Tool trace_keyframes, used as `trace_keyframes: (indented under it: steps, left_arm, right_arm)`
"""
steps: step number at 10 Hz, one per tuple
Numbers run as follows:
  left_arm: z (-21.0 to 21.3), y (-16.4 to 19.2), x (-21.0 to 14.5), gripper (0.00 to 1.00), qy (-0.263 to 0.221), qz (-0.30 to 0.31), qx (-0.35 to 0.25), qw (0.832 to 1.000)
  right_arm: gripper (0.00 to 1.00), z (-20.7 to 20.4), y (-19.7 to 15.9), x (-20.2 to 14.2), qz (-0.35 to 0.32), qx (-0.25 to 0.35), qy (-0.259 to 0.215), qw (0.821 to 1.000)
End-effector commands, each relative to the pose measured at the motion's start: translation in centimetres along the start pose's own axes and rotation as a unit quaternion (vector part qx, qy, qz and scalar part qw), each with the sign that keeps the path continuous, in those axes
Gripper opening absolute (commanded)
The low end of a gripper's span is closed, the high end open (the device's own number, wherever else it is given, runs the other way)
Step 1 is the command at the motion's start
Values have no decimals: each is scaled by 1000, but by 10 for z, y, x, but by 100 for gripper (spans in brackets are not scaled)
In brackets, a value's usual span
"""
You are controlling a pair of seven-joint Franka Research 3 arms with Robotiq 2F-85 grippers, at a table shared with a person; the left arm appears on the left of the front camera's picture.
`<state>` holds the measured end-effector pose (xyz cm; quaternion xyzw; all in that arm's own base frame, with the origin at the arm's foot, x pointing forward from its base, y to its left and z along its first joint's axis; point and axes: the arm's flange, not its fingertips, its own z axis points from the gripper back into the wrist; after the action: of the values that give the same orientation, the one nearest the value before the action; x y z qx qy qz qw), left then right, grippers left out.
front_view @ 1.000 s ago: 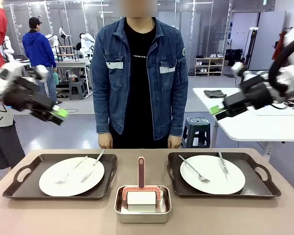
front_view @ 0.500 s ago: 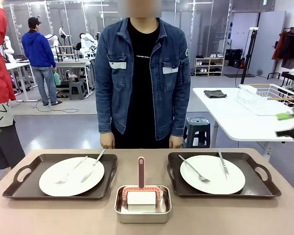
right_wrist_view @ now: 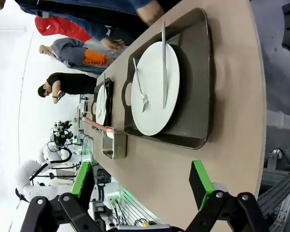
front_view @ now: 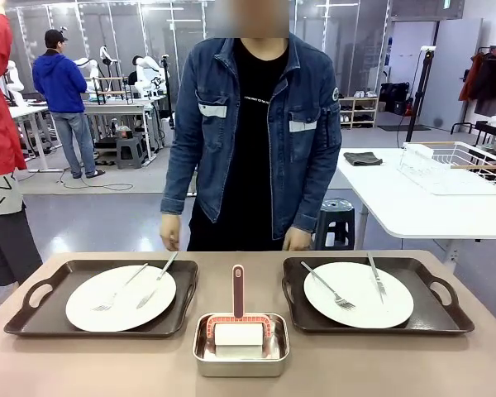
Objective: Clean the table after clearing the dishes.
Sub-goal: When the left (or right) Handle tray is removed, use the left hand (or right hand) to clean the left (or right) side of the table with the Lint Roller.
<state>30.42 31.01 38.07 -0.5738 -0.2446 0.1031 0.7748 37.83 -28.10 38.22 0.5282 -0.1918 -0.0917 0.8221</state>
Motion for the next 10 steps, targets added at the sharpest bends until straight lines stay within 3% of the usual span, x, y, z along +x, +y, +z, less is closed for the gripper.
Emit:
trace_keyframes:
  steps: [1,10]
  left_arm:
    - [2,-25,2,100,1,-26,-2,1000]
    - [2,-25,2,100,1,-26,-2,1000]
  right_arm:
    - [100,5,18,1,16,1,-3,1000]
    - [100,5,18,1,16,1,-3,1000]
